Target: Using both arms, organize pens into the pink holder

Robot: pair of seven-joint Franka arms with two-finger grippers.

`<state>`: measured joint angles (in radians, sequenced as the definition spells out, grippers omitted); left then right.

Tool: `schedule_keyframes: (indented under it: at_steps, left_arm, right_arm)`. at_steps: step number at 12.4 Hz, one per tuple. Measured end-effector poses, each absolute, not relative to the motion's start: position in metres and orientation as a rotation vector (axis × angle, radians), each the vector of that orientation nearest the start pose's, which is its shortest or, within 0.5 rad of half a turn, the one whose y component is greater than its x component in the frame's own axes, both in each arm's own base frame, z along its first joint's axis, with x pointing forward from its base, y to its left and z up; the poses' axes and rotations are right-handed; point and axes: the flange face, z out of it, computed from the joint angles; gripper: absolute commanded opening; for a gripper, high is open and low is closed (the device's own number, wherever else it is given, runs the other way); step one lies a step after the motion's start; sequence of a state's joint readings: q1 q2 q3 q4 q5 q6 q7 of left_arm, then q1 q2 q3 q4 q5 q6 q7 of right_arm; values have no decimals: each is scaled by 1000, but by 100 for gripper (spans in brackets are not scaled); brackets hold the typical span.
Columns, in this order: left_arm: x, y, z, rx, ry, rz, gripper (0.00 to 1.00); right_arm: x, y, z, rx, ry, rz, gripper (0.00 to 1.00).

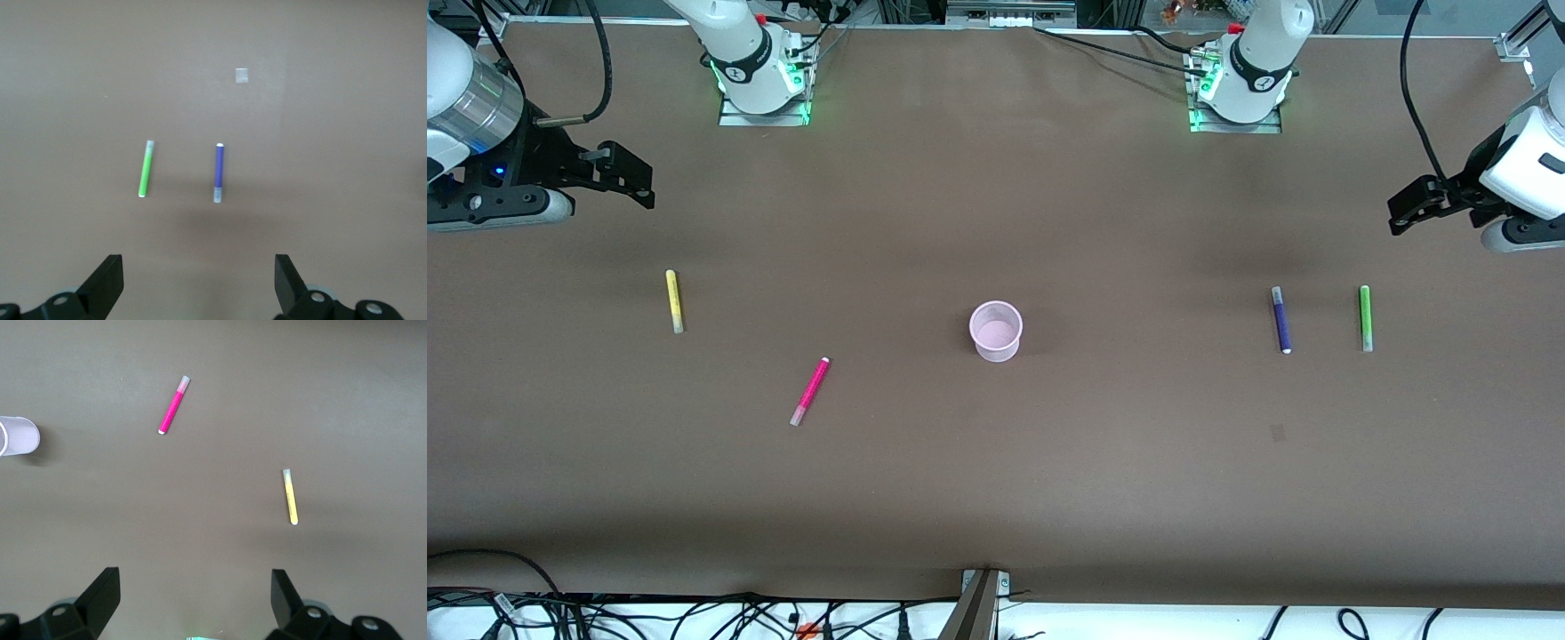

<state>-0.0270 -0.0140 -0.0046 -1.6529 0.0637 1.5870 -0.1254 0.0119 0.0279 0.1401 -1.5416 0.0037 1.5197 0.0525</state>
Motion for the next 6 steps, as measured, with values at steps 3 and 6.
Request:
schedule_keyframes:
  at_steps: [3,6]
  left_arm:
    - [549,-11,595,-3077,-143,74,100]
    - [549,-11,595,-3077,-142,74,100]
  right_arm:
    - [552,84,619,-3134,-156,72,100]
    - [552,84,619,-3134,-156,71,100]
